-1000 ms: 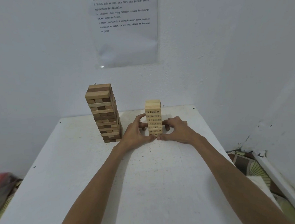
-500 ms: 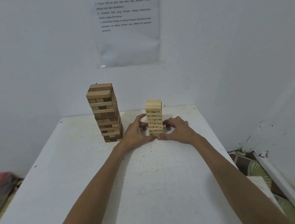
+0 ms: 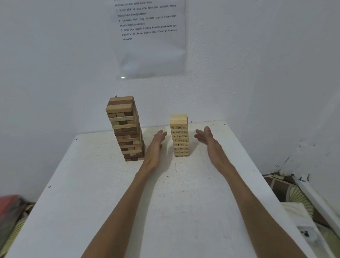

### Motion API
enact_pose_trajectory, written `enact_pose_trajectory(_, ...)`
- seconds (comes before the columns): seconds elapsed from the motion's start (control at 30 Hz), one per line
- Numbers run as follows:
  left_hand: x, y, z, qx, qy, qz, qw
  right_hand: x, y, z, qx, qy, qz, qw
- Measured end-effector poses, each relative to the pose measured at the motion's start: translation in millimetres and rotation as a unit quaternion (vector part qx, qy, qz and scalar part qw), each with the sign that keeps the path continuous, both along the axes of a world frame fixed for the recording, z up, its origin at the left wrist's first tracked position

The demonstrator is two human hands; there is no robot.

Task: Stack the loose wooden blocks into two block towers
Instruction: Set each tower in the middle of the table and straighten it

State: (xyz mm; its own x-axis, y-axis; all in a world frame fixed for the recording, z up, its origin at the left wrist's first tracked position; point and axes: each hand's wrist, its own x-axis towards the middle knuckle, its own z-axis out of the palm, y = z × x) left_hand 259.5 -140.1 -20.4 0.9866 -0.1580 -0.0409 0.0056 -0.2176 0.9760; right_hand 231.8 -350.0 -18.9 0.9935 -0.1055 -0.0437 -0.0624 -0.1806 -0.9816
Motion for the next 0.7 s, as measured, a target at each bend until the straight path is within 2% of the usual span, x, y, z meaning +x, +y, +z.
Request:
enact_pose_trajectory(0.07, 6.3, -9.1, 2.1, -0.076, 0.032, 0.015, 0.996, 2.7, 18.3, -0.7, 0.032, -0.003, -0.034, 0.999)
enact_pose_trajectory(0.17, 12.9, -21.8, 5.9, -0.131, 0.055, 0.011, 0.990, 7.0, 37.8, 2.5, 0.065, -0.004, -0.064, 0.996)
enact_pose_trajectory(0.37, 17.9, -39.9, 14.0, -0.199, 0.052, 0.039, 0.978, 18.1, 58.8, 15.5, 0.130, -0.028, -0.086, 0.987)
enact_pose_trajectory(0.53, 19.7, -50.5, 36.6, -0.254, 0.015, 0.081, 0.964, 24.8, 63.5, 29.5, 0.163, -0.052, -0.088, 0.981)
enact_pose_trajectory(0.7, 24.0, -56.6, 43.5, -0.253, 0.004, 0.068, 0.965, 28.1, 68.8, 38.3, 0.166, -0.074, -0.075, 0.980)
